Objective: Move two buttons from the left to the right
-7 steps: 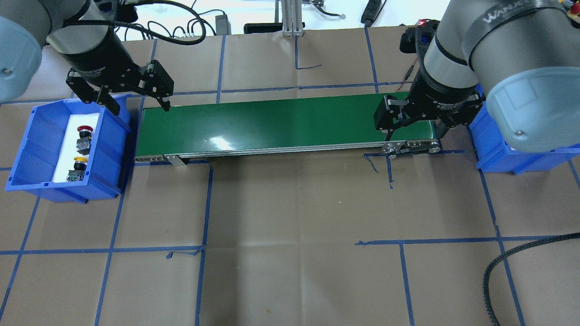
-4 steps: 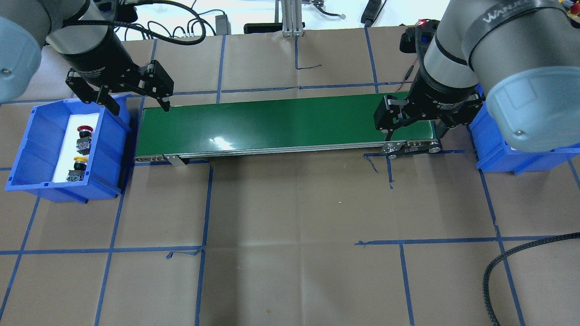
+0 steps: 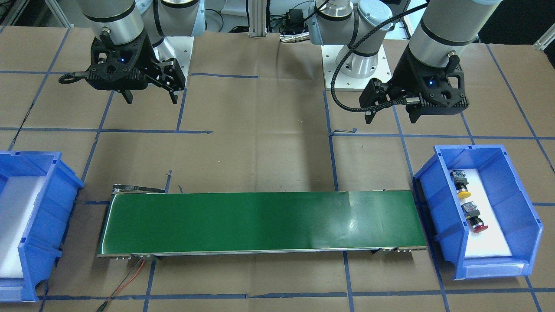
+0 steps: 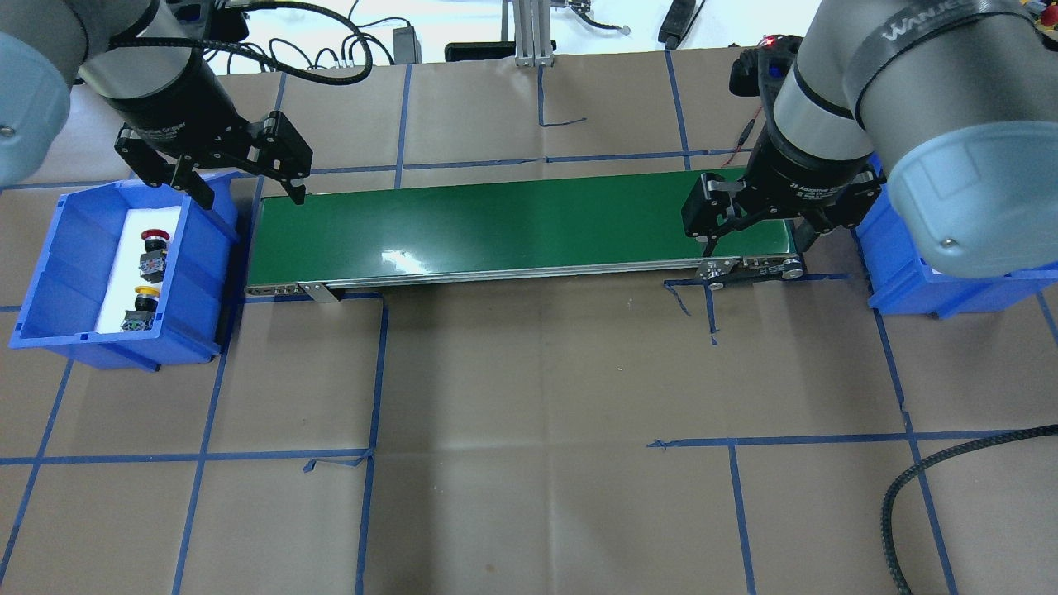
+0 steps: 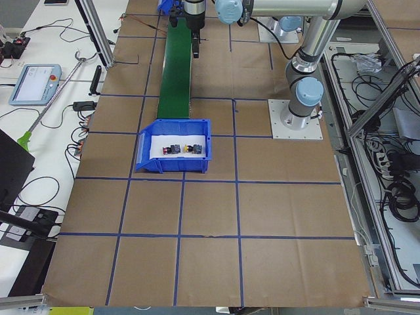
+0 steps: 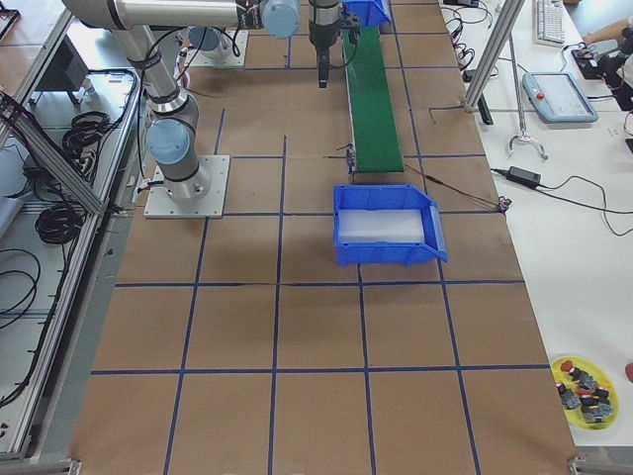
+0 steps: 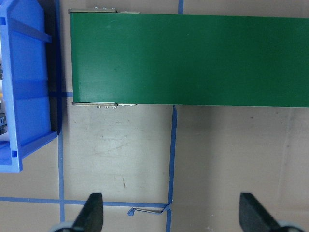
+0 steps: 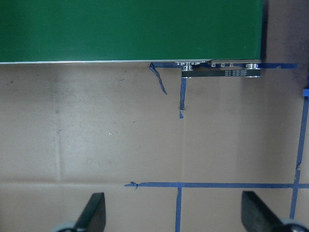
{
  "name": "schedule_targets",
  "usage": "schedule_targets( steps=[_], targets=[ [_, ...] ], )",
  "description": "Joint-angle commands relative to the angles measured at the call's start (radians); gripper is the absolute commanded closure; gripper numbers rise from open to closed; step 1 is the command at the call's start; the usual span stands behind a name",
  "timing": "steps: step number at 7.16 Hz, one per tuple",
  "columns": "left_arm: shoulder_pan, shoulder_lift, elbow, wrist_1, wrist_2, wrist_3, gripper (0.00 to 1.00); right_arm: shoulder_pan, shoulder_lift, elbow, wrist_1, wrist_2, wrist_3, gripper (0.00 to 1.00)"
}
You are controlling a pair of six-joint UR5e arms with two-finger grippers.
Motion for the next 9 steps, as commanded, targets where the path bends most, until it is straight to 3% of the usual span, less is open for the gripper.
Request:
schedule_targets(
  steps=[1,5,9],
  targets=[
    [0.056,0.004,0.001,0.006,0.003,0.036,0.0,-0.002,0.001,0.0,0.001,0.0,-0.002,0.0],
    [0.454,-0.022,-0.003,0.005,-0.006,0.367,0.0,-0.002,-0.001,0.002,0.001,0.0,-0.002,0.0],
    [0.554,-0.032,-0.095,0.121,-0.014,0.53,0.01,-0.002,-0.001,0.002,0.001,0.0,-0.002,0.0]
  ],
)
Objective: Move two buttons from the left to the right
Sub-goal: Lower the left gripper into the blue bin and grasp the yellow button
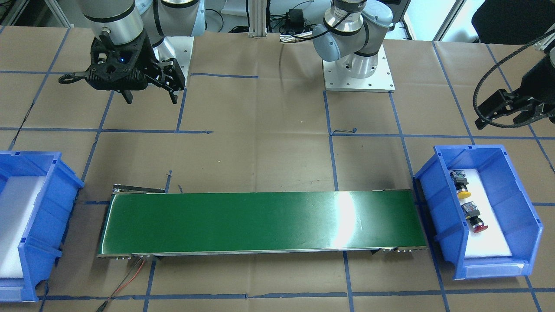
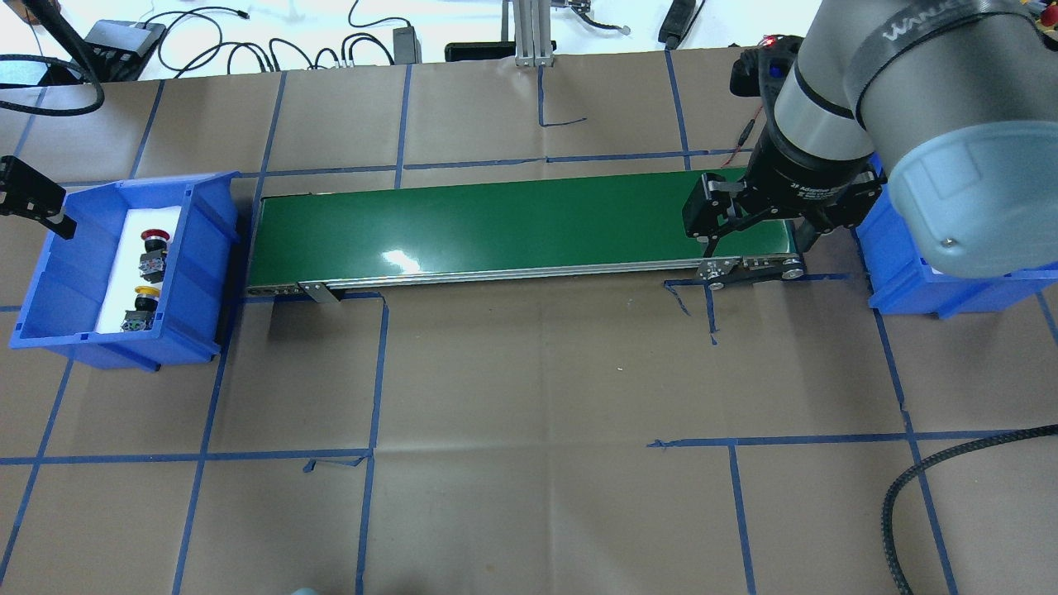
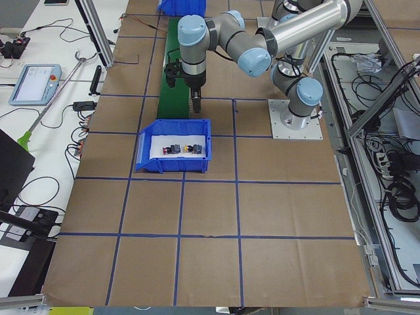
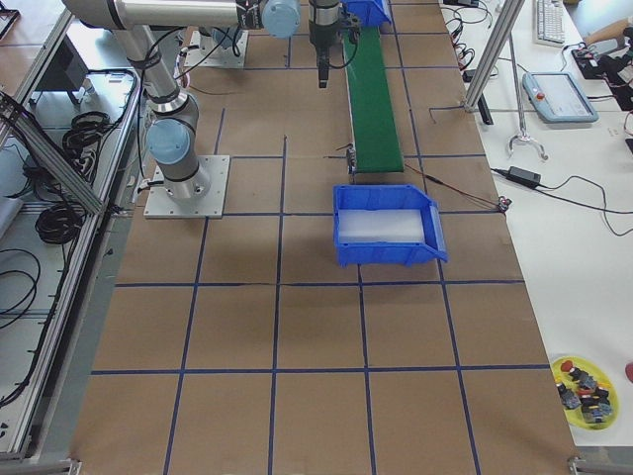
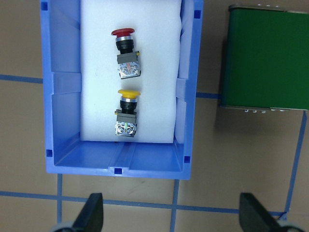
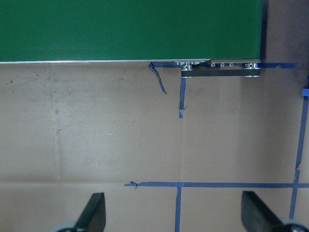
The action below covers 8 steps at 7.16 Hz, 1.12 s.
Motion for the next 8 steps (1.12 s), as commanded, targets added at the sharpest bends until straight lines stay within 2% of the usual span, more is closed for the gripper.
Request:
schedule_targets(
  steps=[1,3,6,8],
  targets=[
    [0.08,-0.029,-0.049,0.07,-0.01,0.117,0.01,0.0,0.0,0.0,0.0,0.0,0.0,0.0],
    [0.09,-0.088,-0.081,0.149,-0.012,0.139,0.01,0.0,0.0,0.0,0.0,0.0,0.0,0.0],
    [0.08,-0.183,-0.228,0.427,-0.013,0.144,0.01,0.0,0.0,0.001,0.0,0.0,0.0,0.0],
    [0.056,-0.221,-0.245,0.486,-0.013,0.144,0.01,0.0,0.0,0.0,0.0,0.0,0.0,0.0]
  ],
)
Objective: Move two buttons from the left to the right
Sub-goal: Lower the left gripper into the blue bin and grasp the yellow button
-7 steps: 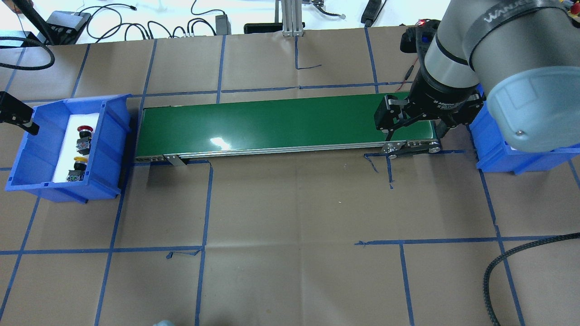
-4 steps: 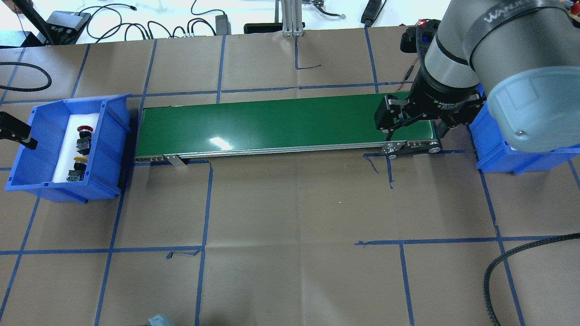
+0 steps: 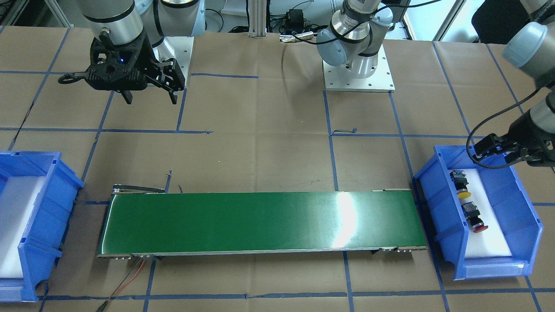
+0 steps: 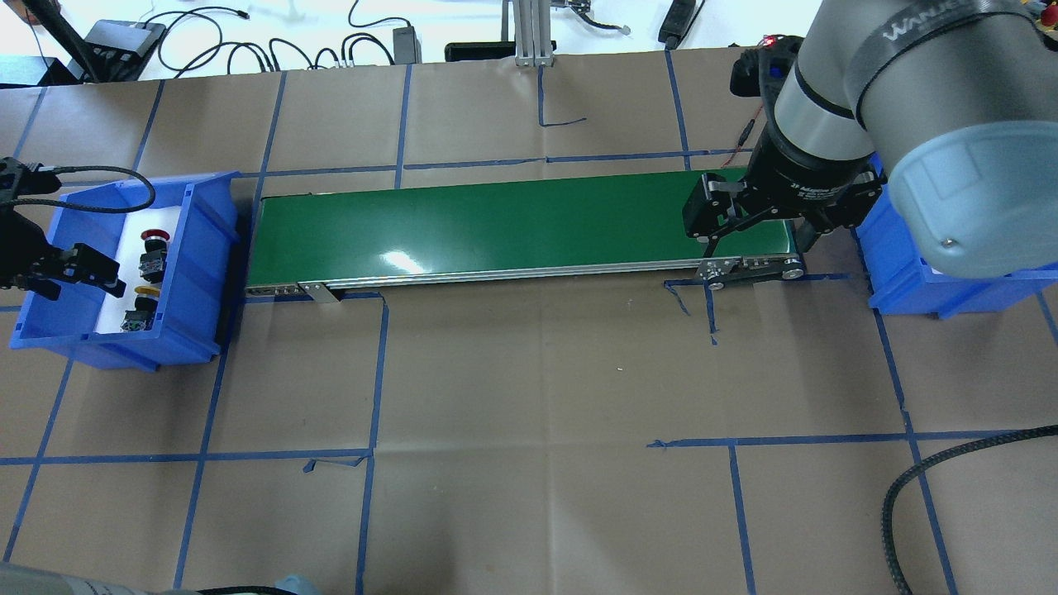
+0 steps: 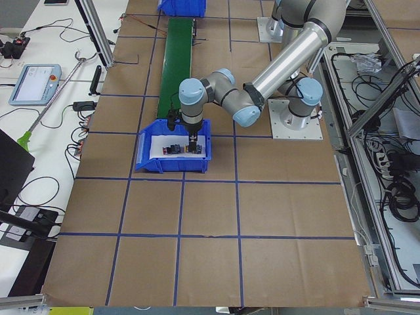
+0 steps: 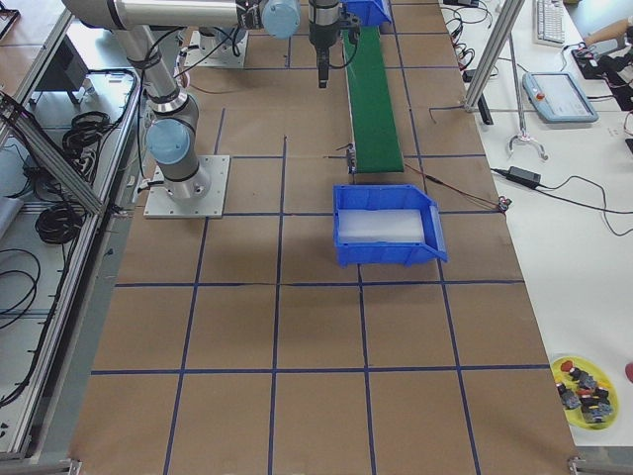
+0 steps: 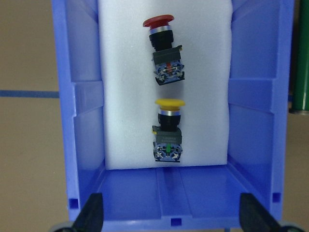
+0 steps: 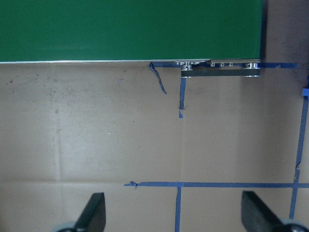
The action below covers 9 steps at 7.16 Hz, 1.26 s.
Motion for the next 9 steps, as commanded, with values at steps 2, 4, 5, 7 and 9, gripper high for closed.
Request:
schedule_targets(
  steps=[2,4,5,7,9],
  targets=[
    [-0.013,-0.038,-0.058,0.107,0.0,0.0,0.01,0.002,0.0,0.0,-0.002,0.0,0.002,0.0],
    [-0.011,-0.076,-0.121,0.219,0.0,0.0,0.01,0.0,0.002,-0.002,-0.002,0.0,0.002,0.0],
    [-0.011,-0.097,-0.122,0.232,0.0,0.0,0.01,0.002,0.002,-0.002,-0.002,0.0,0.002,0.0],
    [-0.011,-0.099,-0.124,0.231,0.003,0.0,0.01,0.002,0.002,0.0,-0.002,0.0,0.002,0.0],
    [-0.011,-0.099,-0.118,0.232,0.004,-0.003,0.42,0.002,0.003,0.0,-0.002,0.002,0.002,0.0]
  ],
)
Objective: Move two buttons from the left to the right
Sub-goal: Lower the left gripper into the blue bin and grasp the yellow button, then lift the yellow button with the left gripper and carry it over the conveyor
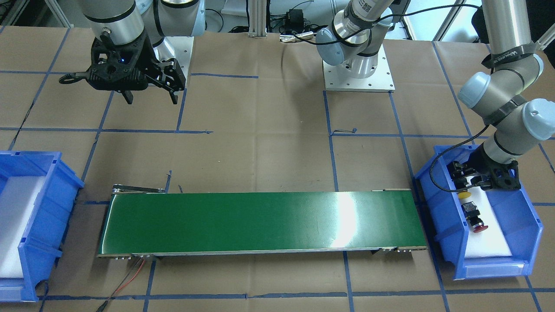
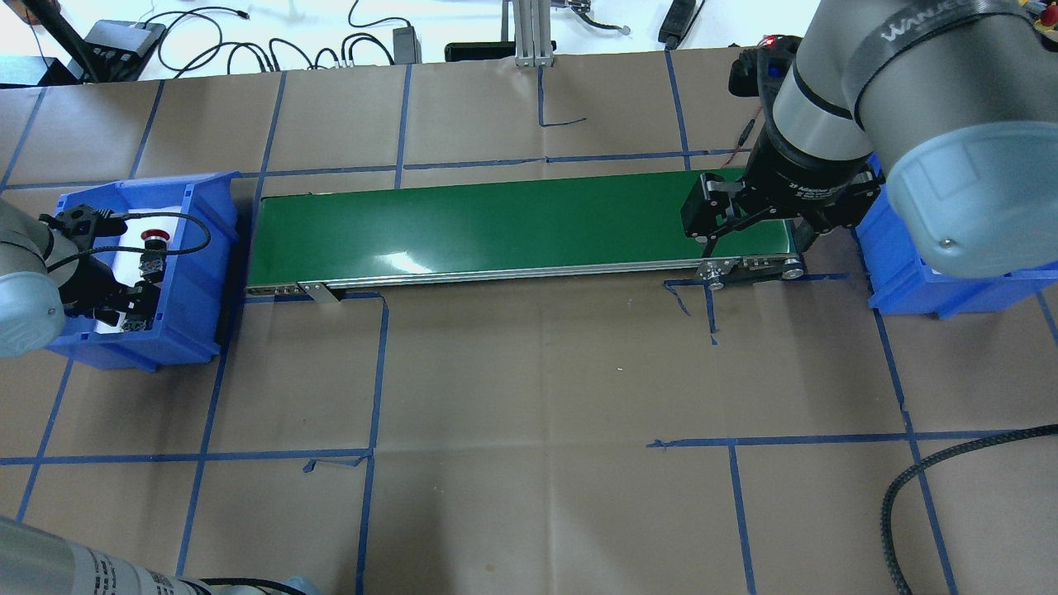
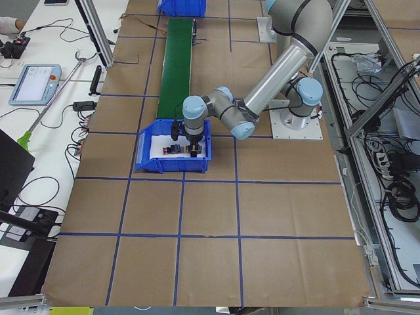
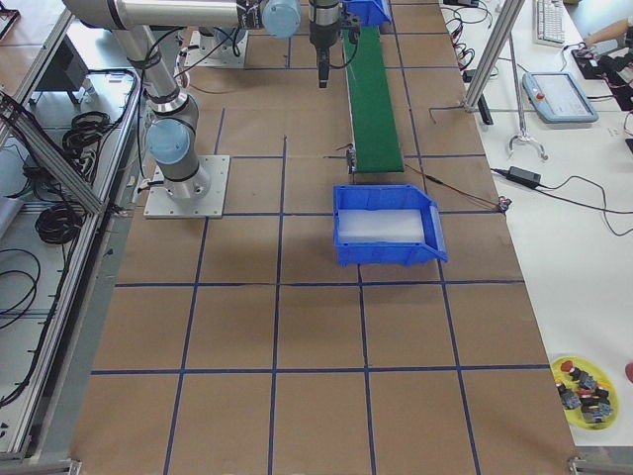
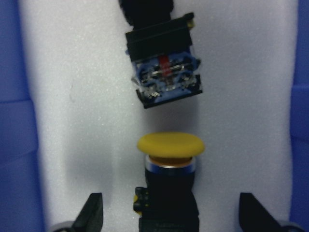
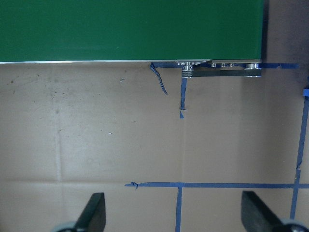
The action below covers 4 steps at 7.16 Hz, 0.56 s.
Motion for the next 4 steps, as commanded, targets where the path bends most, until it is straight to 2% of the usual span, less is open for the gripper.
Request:
schedule_targets(
  steps=[1,2,3,4],
  targets=[
    [0.002,-0.001,0.006,0.001,0.002,-0.005,0.64,-0.001,0.0,0.0,0.0,-0.001,0.0,0.0],
    [0.002,0.001,0.014,-0.001,0.002,-0.006,0.82,-0.004,0.0,0.0,0.0,-0.001,0.0,0.0],
    [0.002,0.002,0.014,-0.001,0.001,-0.021,0.9,-0.004,0.0,0.002,0.0,-0.001,0.0,0.0],
    [-0.001,0.016,0.018,-0.001,-0.001,-0.04,0.92,-0.004,0.0,0.002,0.002,-0.001,0.0,0.0]
  ],
)
